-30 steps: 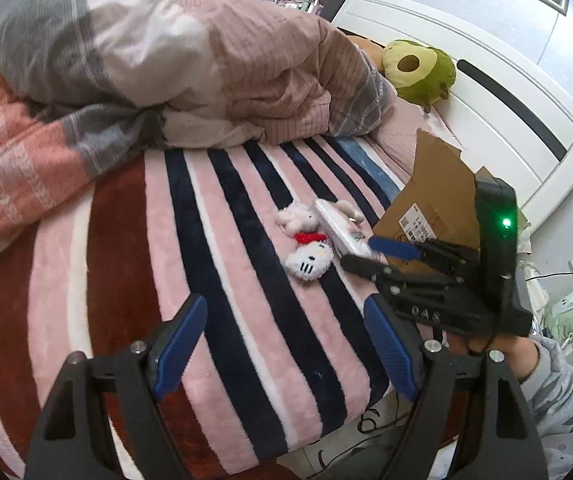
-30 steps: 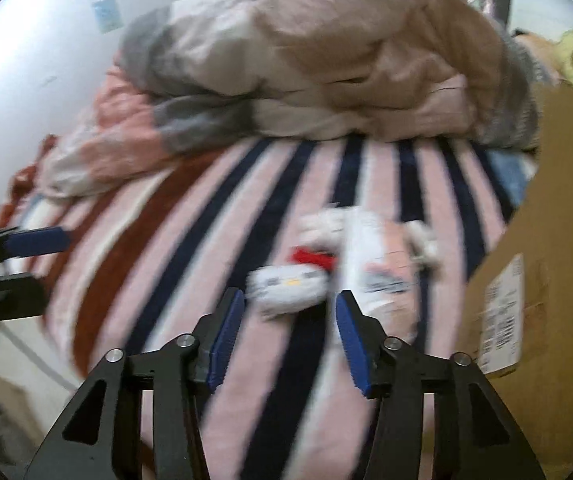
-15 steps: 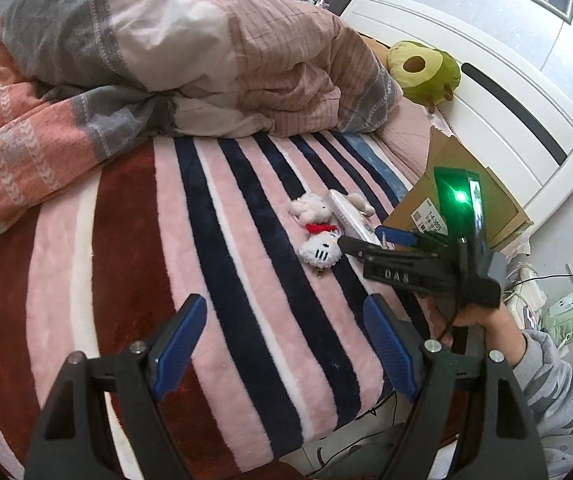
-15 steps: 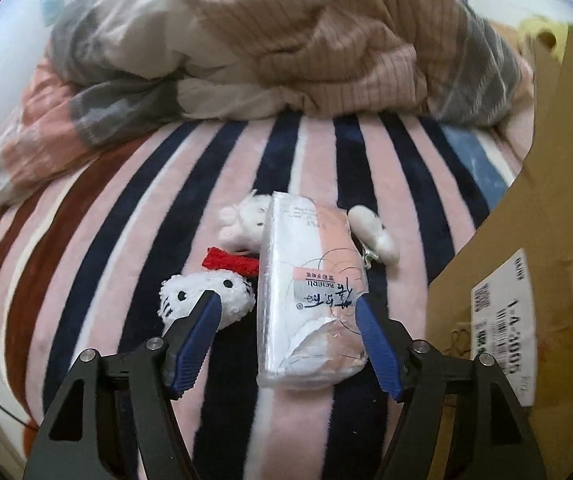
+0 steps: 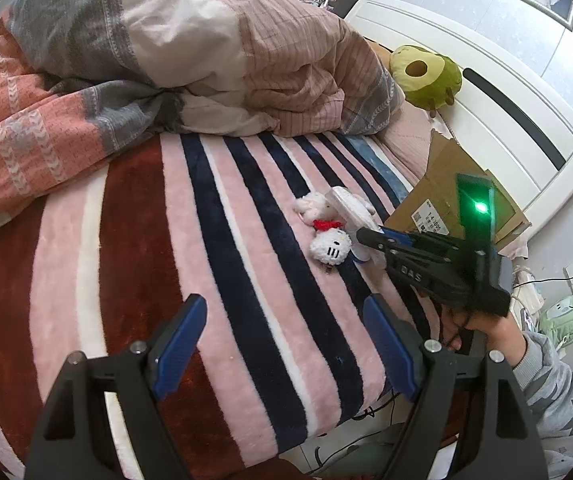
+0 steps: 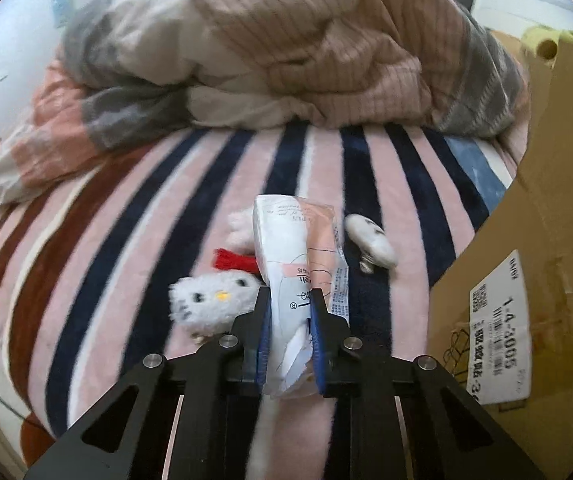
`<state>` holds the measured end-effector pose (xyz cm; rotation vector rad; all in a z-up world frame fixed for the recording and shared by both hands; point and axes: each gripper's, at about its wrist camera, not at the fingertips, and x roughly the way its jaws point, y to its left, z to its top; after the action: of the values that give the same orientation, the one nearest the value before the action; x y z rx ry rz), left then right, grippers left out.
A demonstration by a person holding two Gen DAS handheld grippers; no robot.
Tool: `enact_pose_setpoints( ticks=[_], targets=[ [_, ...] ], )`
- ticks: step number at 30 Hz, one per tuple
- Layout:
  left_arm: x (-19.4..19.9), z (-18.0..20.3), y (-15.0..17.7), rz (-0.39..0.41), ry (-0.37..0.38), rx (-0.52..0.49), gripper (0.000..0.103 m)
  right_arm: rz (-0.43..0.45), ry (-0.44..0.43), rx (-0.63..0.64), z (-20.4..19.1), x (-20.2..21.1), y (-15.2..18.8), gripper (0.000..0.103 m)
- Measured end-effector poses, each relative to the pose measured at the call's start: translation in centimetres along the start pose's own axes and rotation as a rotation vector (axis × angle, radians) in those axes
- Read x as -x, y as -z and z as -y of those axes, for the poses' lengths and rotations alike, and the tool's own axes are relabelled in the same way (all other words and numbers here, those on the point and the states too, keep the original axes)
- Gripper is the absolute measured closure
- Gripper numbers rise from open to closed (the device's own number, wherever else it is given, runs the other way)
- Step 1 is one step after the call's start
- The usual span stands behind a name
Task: Organize objects
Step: 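Close the right gripper on the white packet and lift it, then carry the white packet into the box and open the right gripper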
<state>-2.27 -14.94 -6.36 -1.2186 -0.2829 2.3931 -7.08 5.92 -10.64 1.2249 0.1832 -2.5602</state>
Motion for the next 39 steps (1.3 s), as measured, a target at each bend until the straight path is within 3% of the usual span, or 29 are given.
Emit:
enact_pose_setpoints(
  ticks=[4,9,12,16,17,24,26,31,39],
  targets=[
    [0.4,-0.3,-0.2,0.009,-0.005,0.009,0.025,0.048,-0.113,0.107,-2.6,2.3,0.1,0.091],
    [0.9,-0.5,-0.4,0.014,-0.019,0.013,0.025,0.005,-0.266,0.272,-7.2,2.7,1.5,0.088],
    [0.9,-0.5,-0.3,0.01,-0.023,0.018,0.025,-0.025,-0.302,0.315,-8.6,1.9,2.5,0.073],
    [0.8,-0.6,0.0,-0.004,-0.037,0.021,0.025,-0.033,-0.3,0.337,-8.9,1.4,3.2,0.039],
    [0.7,-0.7,0.0,-0.005,-0.038,0.024,0.025,-0.04,-0.3,0.338,-8.7,1.2,3.2,0.036],
    [0.7,-0.8,-0.1,-0.009,-0.039,0.034,0.025,-0.099,-0.339,0.308,-8.1,-0.7,3.8,0.037],
    [0.5,-0.7,0.0,-0.018,-0.045,0.035,0.025,-0.096,-0.337,0.303,-8.1,-1.0,3.8,0.055],
    [0.0,-0.6,0.1,-0.039,-0.06,0.039,0.025,-0.086,-0.359,0.304,-8.0,-0.4,3.4,0.074],
    [-1.0,1.3,-1.2,-0.052,-0.053,0.017,0.025,-0.028,-0.448,0.372,-8.6,3.6,1.8,0.074]
  ],
)
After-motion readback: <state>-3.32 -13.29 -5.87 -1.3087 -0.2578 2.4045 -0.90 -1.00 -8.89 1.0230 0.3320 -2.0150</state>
